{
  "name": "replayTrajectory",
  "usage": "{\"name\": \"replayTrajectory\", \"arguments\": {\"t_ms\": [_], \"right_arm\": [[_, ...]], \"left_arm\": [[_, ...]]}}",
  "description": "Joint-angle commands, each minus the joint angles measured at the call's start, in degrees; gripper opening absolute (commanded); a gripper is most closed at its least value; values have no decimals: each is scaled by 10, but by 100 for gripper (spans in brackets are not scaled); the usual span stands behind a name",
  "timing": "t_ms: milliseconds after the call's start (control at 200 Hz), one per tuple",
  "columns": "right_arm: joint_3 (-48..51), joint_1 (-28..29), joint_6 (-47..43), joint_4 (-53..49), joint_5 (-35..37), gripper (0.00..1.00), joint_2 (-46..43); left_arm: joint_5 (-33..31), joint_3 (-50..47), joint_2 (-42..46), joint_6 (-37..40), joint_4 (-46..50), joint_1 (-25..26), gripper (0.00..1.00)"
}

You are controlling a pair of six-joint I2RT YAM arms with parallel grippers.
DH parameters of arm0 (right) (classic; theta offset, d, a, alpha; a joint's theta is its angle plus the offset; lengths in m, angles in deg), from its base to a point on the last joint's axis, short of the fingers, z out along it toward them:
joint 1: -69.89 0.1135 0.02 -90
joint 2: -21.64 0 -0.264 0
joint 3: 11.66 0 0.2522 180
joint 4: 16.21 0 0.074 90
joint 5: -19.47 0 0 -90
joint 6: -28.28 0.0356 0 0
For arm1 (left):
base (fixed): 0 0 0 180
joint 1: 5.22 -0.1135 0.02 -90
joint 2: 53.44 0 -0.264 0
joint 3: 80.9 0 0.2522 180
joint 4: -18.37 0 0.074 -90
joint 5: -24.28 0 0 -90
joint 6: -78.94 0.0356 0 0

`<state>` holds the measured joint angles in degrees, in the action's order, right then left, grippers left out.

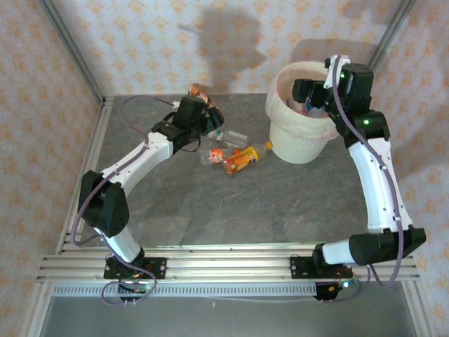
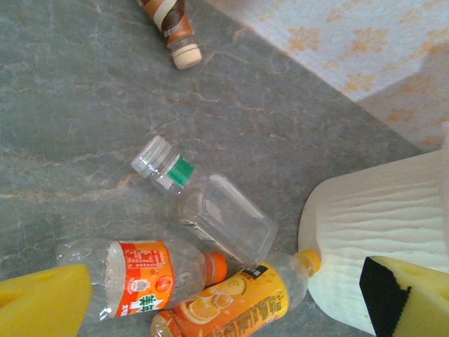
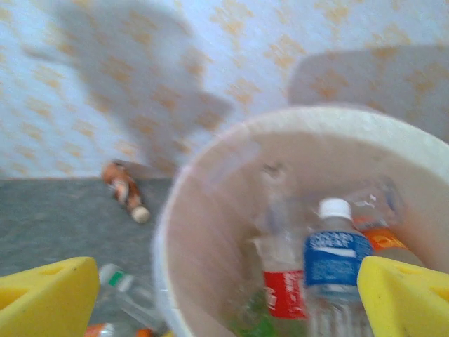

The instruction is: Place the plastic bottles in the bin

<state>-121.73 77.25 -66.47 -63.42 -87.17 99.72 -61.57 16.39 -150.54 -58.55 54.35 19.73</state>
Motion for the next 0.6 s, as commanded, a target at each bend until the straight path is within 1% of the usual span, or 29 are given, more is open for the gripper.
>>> {"name": "replayTrajectory", "arguments": {"t_ms": [0, 70, 95, 160, 230, 300, 340, 425, 525, 590], "right_arm": [[54, 19, -47, 40, -125, 97, 1], [78, 54, -122, 26, -166, 99, -3], [88, 67, -149, 19, -174, 100, -3], [116, 109, -214, 14, -188, 99, 2], [137, 135, -271, 6, -214, 99, 15], [167, 160, -363, -6, -236, 100, 30], [183, 171, -424, -16, -240, 96, 38], [216, 199, -521, -32, -211, 92, 54], [213, 212, -551, -52, -163, 91, 90], [210, 217, -574, -60, -117, 90, 115]], "left_arm": [[-11, 27, -3, -12, 29, -8, 100], [-30, 32, -8, -26, 53, -12, 100], [-31, 30, -9, -32, 58, -16, 100], [-31, 18, -7, -50, 58, -24, 100], [-30, 1, -1, -67, 56, -36, 100], [-28, -13, 6, -77, 60, -47, 100], [-29, -21, 11, -80, 62, -52, 100], [-30, -36, 22, -83, 65, -61, 100], [-36, -51, 33, -82, 70, -66, 100], [-41, -55, 37, -80, 73, -68, 100]]}}
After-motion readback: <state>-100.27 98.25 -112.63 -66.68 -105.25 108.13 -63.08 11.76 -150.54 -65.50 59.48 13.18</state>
